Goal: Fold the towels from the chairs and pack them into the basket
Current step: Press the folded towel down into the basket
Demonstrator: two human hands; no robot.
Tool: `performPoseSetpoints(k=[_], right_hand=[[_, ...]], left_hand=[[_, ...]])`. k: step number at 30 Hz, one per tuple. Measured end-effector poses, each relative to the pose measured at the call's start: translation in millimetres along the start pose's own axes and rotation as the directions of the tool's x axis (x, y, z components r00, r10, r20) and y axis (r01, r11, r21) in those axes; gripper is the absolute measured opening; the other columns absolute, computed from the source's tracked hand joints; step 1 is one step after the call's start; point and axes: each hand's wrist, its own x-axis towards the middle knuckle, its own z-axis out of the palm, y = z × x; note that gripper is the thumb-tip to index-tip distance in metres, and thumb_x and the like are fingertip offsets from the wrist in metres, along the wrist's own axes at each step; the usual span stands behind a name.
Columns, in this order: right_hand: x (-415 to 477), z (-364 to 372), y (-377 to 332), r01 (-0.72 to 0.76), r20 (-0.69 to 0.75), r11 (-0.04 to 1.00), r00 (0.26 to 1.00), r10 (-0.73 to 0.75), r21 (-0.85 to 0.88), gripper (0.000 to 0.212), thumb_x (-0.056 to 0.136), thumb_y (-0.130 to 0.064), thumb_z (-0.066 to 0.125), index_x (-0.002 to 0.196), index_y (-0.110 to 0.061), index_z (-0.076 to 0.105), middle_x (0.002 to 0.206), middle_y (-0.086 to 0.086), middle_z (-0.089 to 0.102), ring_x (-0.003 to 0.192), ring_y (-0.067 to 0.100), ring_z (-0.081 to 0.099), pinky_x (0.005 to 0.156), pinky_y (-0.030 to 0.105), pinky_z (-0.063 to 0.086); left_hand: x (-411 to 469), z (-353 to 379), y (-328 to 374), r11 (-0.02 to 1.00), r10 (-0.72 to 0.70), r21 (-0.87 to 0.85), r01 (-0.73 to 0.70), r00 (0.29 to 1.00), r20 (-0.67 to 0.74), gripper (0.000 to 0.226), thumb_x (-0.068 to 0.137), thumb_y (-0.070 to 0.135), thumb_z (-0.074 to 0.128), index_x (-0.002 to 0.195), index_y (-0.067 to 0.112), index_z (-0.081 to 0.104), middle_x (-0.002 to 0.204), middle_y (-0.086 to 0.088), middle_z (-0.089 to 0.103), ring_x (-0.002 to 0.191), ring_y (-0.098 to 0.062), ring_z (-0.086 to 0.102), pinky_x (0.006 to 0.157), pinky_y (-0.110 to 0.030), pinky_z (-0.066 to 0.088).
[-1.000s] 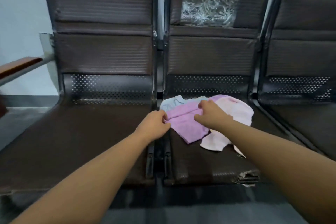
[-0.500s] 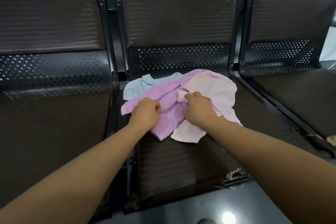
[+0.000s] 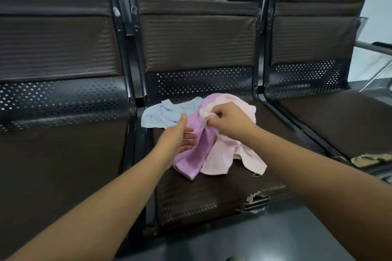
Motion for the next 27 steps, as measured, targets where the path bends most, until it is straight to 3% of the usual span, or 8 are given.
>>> performPoseSetpoints(k=[3,5,7,10,13,15,19,27], right_hand=[[-25.9,-5.2,-19.2,-0.003,0.342,0.997,0.939,-0.025,0.08,0.016,0.087,-0.008,0.065,0.072,-0.015,0.063,0.068,0.009,0.065,0.054,0.009,0.058,0.057,0.025,0.049],[-42.0,-8.6,-18.8,-0.1,0.534,0.984,0.846,0.007,0.146,0.01,0.089,-0.006,0.067,0.093,-0.014,0.072,0.09,0.015,0.073,0.07,0.012,0.068,0.066,0.025,0.056],[-48.6,-15.6,-12.4,-0.268,0.545,0.93,0.833,0.092,0.252,0.016,0.09,-0.004,0.064,0.104,-0.006,0.071,0.097,0.015,0.072,0.082,0.019,0.07,0.074,0.032,0.059],[-45.0,-24.4,11.3,-0.517,0.282,0.741,0.856,0.434,0.428,0.024,0.092,-0.02,0.062,0.108,-0.002,0.063,0.093,0.014,0.07,0.081,0.028,0.071,0.077,0.044,0.06],[-43.3,-24.4,16.1,-0.734,0.413,0.427,0.662,0.625,0.529,0.042,0.092,-0.054,0.062,0.108,-0.017,0.051,0.105,0.015,0.059,0.1,0.038,0.064,0.081,0.048,0.055],[-45.5,-20.9,6.1,-0.761,0.487,0.273,0.604,0.631,0.589,0.038,0.09,-0.05,0.067,0.098,-0.016,0.053,0.102,0.014,0.058,0.101,0.033,0.059,0.093,0.047,0.053],[-50.1,-11.1,-10.7,-0.789,0.526,0.434,0.614,0.589,0.435,0.037,0.053,-0.025,0.077,0.086,-0.015,0.064,0.083,0.004,0.065,0.083,0.021,0.063,0.089,0.031,0.05],[-48.3,-32.6,-68.0,-0.359,0.128,0.597,0.91,0.393,0.718,0.015,0.082,-0.015,0.076,0.094,-0.005,0.071,0.099,0.015,0.075,0.093,0.028,0.072,0.084,0.047,0.06]], left_hand=[[-4.3,10.1,12.9,0.944,-0.125,-0.274,0.186,0.966,0.227,0.046,0.096,0.045,0.06,0.105,0.0,0.071,0.093,-0.017,0.072,0.086,-0.031,0.069,0.08,-0.04,0.057],[-10.7,16.5,18.6,0.969,-0.106,-0.201,0.142,0.978,0.179,0.012,0.093,0.008,0.064,0.096,-0.001,0.07,0.095,-0.022,0.069,0.085,-0.033,0.069,0.079,-0.043,0.059],[-14.2,19.7,18.9,0.99,-0.076,-0.109,0.087,0.992,0.1,0.016,0.092,-0.009,0.055,0.099,-0.004,0.068,0.103,-0.026,0.066,0.093,-0.034,0.067,0.089,-0.048,0.057],[-30.6,19.7,21.0,0.987,-0.04,-0.145,0.065,0.985,0.169,0.023,0.096,-0.012,0.045,0.104,-0.006,0.065,0.099,-0.018,0.065,0.091,-0.027,0.064,0.08,-0.037,0.059],[-51.2,17.5,25.6,0.979,-0.036,-0.18,0.092,0.956,0.293,0.026,0.097,-0.01,0.045,0.111,-0.002,0.065,0.1,-0.012,0.065,0.1,-0.025,0.061,0.094,-0.036,0.052],[-64.7,20.1,28.3,0.988,-0.018,-0.136,0.069,0.939,0.344,0.024,0.097,-0.009,0.046,0.111,0.0,0.064,0.102,-0.012,0.066,0.101,-0.024,0.061,0.098,-0.036,0.049],[-88.9,24.8,34.8,0.994,0.028,-0.106,0.015,0.919,0.393,0.021,0.097,-0.007,0.048,0.11,0.001,0.062,0.097,-0.012,0.067,0.09,-0.021,0.064,0.084,-0.029,0.055],[-131.9,-22.4,67.1,0.97,0.2,-0.184,-0.158,0.95,0.241,0.021,0.092,0.02,0.061,0.104,0.005,0.069,0.079,-0.004,0.063,0.075,-0.016,0.057,0.077,-0.033,0.044]])
